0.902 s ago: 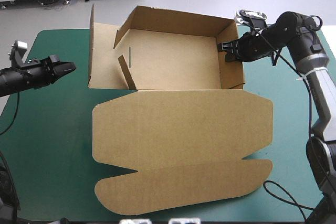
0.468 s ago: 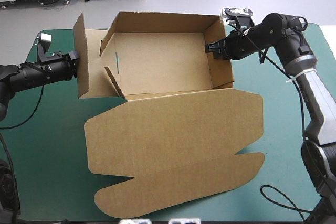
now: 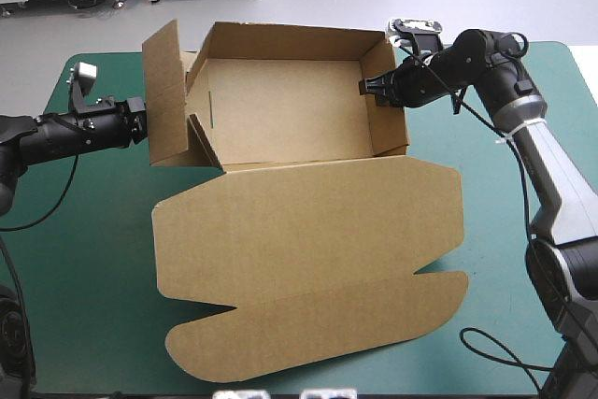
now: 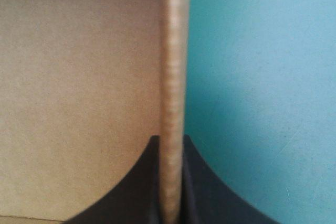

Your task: Fold the box

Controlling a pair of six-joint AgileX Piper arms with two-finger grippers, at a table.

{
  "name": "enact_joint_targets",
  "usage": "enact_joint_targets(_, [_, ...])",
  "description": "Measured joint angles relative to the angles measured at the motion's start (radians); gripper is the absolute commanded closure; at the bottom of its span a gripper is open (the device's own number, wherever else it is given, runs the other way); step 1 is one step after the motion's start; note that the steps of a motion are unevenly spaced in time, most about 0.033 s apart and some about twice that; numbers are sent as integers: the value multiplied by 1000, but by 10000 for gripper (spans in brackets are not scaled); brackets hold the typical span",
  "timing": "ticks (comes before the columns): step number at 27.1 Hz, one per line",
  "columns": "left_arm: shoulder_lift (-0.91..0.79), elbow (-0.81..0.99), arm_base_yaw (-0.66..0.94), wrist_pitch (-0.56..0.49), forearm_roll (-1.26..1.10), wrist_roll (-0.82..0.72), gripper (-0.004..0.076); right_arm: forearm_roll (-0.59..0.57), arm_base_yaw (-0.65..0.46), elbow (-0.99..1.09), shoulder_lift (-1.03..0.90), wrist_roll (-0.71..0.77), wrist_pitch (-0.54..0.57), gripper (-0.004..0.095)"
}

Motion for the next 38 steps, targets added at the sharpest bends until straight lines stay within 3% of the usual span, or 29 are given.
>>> enact_joint_targets(10, [-3, 0, -44, -1, 45, 0, 732, -5, 56, 2, 19, 1, -76, 924])
enact_joint_targets(21, [-3, 0, -45, -5, 48, 0, 732, -4, 58, 2, 58, 13, -84, 924])
enact_joint_targets(38, [-3, 0, -90, 3, 45, -1, 731, -101, 93, 2, 62, 28, -129, 924])
